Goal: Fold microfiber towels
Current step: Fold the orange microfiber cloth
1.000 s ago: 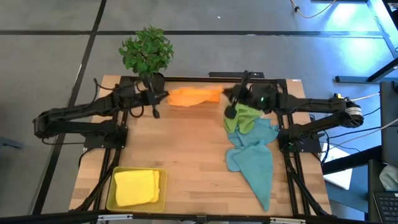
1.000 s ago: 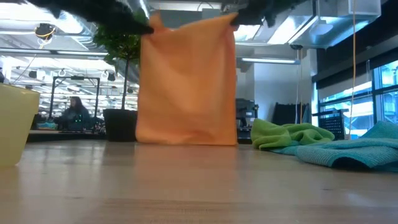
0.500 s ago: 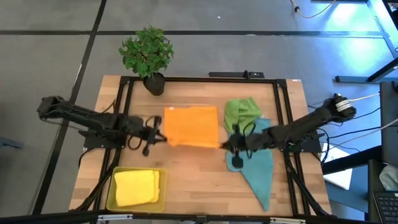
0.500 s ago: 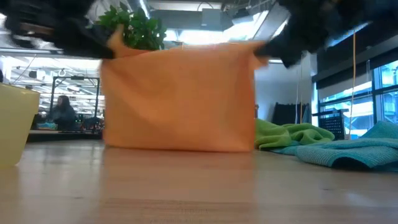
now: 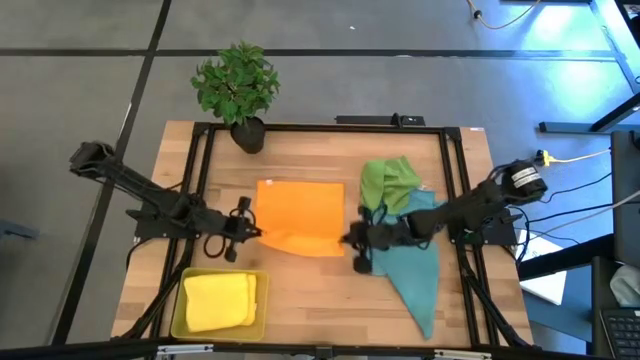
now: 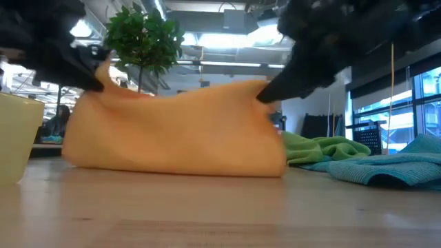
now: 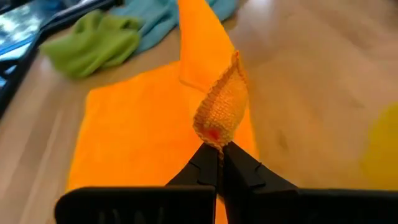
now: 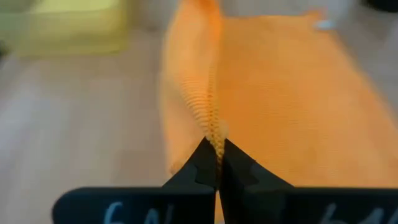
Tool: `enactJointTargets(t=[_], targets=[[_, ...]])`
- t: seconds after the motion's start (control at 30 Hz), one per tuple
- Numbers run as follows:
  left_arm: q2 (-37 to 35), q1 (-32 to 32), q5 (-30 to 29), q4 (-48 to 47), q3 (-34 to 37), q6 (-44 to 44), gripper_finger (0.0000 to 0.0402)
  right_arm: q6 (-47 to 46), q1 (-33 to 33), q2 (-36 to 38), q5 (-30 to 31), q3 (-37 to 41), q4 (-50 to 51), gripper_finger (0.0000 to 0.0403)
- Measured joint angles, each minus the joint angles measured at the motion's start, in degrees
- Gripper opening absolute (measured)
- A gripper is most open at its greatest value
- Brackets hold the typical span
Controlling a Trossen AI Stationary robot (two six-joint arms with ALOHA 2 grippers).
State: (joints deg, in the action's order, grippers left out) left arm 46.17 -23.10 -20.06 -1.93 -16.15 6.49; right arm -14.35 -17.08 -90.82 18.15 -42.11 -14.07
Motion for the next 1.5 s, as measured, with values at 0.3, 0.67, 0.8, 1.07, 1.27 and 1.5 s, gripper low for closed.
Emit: enactJointTargets(t=[0.3, 0.67, 0.8, 1.07, 1.27, 1.5], targets=[[-2.02, 16.17, 8.0, 4.38, 7.16, -0.01, 0.0, -0.57, 13.71, -1.35, -4.63, 0.42, 2.86, 0.0002], [-1.51, 37.9, 15.38, 12.29, 11.55, 1.11, 0.0, -3.58, 23.32, -12.17, -8.78, 0.42, -4.28, 0.0003], [-1.51, 42.52, 17.96, 11.87, 11.55, 0.51, 0.0002, -3.58, 24.83, -14.46, -8.78, 0.42, -8.41, 0.0003], [-1.51, 46.86, 20.71, 11.77, 11.55, 0.12, 0.0073, -4.82, 25.92, -14.84, -8.74, 0.42, -9.25, 0.0003], [-1.64, 47.92, 17.64, 11.82, 11.54, 0.13, 0.011, -5.09, 25.9, -14.82, -6.32, 0.42, -10.3, 0.0028], [-1.68, 48.11, 16.1, 11.12, 9.76, -0.01, 0.0117, -4.58, 25.92, -14.6, -5.59, -1.2, -10.27, 0.0104]])
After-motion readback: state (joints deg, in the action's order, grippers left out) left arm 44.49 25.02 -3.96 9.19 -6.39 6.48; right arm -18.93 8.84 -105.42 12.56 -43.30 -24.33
